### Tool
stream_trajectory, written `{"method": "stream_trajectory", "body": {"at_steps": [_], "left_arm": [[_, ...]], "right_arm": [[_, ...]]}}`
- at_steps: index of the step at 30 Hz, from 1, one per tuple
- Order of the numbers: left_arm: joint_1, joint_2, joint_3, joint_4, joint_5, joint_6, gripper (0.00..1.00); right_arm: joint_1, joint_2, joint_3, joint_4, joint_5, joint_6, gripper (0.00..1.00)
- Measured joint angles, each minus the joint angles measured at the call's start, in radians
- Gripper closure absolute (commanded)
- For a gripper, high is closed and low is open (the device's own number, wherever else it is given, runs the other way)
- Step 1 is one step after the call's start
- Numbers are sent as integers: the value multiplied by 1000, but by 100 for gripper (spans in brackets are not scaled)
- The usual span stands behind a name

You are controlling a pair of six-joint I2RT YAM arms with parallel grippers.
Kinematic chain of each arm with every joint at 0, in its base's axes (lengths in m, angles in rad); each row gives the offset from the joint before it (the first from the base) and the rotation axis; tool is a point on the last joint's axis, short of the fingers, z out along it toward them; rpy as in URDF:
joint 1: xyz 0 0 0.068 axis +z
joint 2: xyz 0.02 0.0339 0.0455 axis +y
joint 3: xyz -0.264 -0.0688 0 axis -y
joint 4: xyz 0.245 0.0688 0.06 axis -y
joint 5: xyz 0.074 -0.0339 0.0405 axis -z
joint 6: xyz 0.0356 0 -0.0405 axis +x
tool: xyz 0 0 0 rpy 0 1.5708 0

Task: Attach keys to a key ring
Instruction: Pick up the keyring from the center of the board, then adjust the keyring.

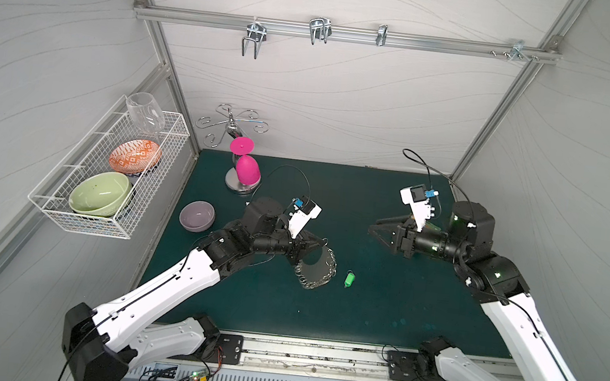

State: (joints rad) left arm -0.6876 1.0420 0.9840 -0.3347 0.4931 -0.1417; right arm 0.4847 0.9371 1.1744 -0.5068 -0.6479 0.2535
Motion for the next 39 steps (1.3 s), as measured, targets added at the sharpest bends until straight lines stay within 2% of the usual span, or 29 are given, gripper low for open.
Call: {"method": "stream_trajectory", "body": {"at_steps": [9,14,20,24,33,39], "left_arm": [[0,-53,119,-94,84,155,100],[-1,-73,212,-162,91,274,100],[-11,-88,319,-250,81,429,100],[-27,-88,359,-285,62,514,100],[-53,-89,399,-343,35,648,100],[-53,-89,446,-375,43,674,100]], "right_arm": [[169,81,91,9,-24,-121,41],[213,90,127,7,-18,-222,40],[270,106,188,5,-6,-357,46],[317,172,286,-16,3,-428,52],[351,272,402,-76,-2,-511,72],[375,293,435,-116,-14,-526,73]]}}
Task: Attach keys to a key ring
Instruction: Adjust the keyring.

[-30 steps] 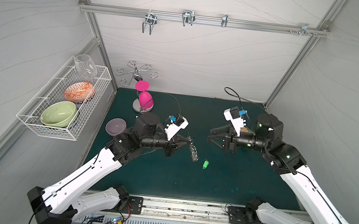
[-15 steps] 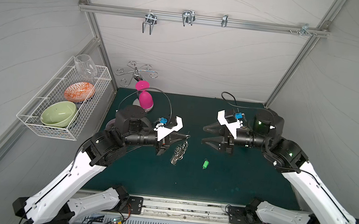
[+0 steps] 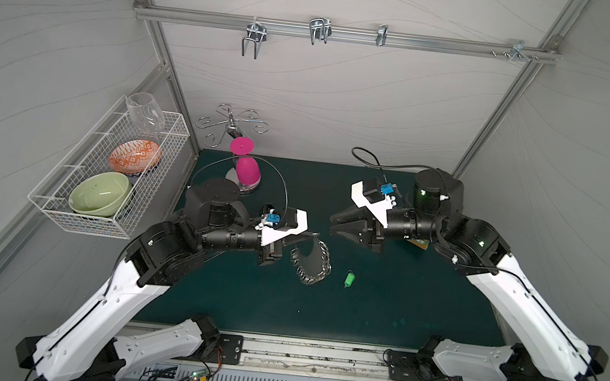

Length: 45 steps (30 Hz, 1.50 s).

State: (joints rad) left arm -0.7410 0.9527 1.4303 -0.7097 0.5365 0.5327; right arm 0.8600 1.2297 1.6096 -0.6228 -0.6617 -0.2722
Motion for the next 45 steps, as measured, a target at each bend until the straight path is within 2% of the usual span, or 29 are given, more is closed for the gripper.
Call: {"method": "stream_trajectory", "body": {"at_steps": [20,40,45], "left_arm": [[0,14,61,-53,89,-80,100],[0,14,61,-51,93,-118,100],[0,13,61,-51,93,-122,100]], "right_arm": [[96,37,28,-42,55,-69,73],[122,30,42,-40,71,-65,75],[124,30,43,-39,73,-64,78]]}}
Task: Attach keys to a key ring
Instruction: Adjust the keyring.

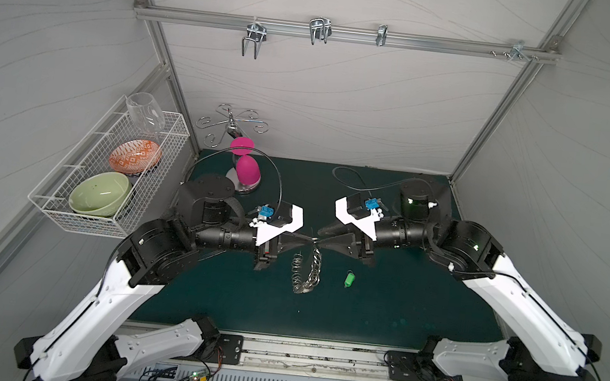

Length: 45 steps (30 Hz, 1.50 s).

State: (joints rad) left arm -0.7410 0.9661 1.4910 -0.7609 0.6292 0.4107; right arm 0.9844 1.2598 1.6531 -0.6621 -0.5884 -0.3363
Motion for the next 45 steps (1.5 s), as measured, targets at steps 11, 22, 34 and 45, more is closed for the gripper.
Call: {"method": "stream_trajectory", "body": {"at_steps": [11,22,34,45], "left_arm": [[0,0,0,1,0,0,100],[1,-2,0,-8,-11,-8,100],[0,-43,-48,85,-53,-40,56],[-1,-80,-75,142,-103,-63,51]], "right_arm": [[7,4,17,6,-8,19,89],[22,16,18,15,-22,45,100],[24,14,-35,153,-37,128,100],[-37,-1,-74,303,-88,241,100]]}}
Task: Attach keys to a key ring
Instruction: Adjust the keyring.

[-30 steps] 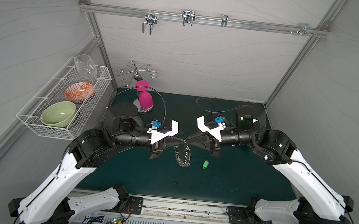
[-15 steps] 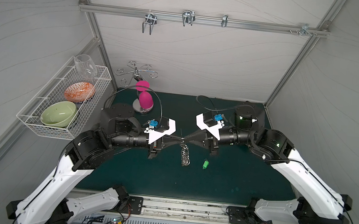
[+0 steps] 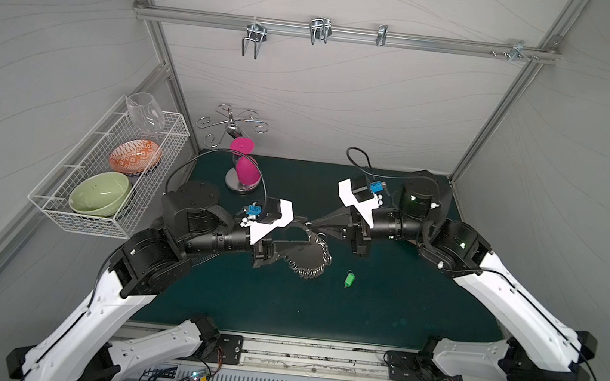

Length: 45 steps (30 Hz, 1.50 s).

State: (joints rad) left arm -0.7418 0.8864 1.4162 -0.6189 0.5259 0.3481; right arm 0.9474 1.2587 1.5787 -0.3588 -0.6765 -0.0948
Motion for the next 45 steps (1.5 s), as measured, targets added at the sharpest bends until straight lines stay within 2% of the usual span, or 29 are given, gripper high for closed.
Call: {"method": "stream_trajectory", "body": {"at_steps": [3,14,37,45], "left_arm": [[0,-15,-5,21,-17,-16,53],[0,-30,-21,113,-60,-90,72],[-1,19,-21,176,20,-172,86],[-1,31,-20,187,39,-174,86]], "right_arm": [[-11,-8,0,25,-7,18,100],[-21,-22,-3,90,-35,47,100],[-24,-31,-8,111,-66,80,100],[-25,-31,-8,116,-74,89,100]]}}
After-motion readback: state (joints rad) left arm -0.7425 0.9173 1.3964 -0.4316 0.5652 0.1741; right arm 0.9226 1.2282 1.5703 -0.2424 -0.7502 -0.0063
